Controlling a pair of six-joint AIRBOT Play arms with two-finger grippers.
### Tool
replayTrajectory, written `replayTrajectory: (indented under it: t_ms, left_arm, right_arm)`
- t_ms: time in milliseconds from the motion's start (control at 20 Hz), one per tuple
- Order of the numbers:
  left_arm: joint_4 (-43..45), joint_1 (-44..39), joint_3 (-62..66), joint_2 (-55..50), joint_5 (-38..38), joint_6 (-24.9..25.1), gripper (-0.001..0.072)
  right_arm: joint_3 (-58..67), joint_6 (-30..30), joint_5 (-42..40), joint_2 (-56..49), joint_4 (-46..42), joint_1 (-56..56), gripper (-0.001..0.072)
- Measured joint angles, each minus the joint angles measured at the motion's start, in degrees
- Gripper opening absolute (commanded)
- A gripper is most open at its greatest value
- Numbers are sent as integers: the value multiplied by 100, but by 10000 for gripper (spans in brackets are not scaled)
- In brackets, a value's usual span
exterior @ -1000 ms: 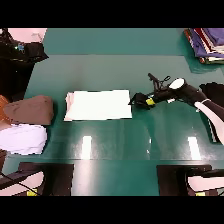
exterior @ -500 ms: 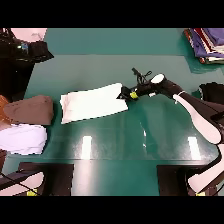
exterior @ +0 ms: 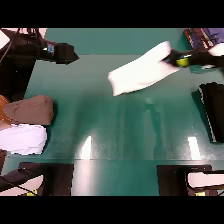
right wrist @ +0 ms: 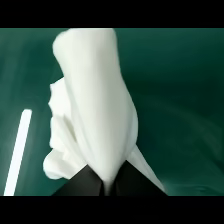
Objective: Fold the shirts.
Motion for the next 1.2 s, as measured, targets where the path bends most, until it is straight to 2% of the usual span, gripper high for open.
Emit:
replayTrajectory:
  t_ms: [250,450,700,900,1200]
  left_arm:
    - [-2,-413,0,0,317,-4,25]
    - [-22,-520,0,0,481,-37,25]
    - [-24,-553,0,0,577,-46,25]
    - [-24,-555,0,0,608,-48,25]
    - [-20,-555,0,0,608,-44,25]
  right_arm:
    - [225,42,63,452,-310,-1993,17]
    - [267,48,168,444,-358,-2968,16]
    - [343,44,210,369,-44,-3442,16]
    - [918,-140,393,358,232,-3495,16]
    - [1786,-149,1425,372,-57,-3764,17]
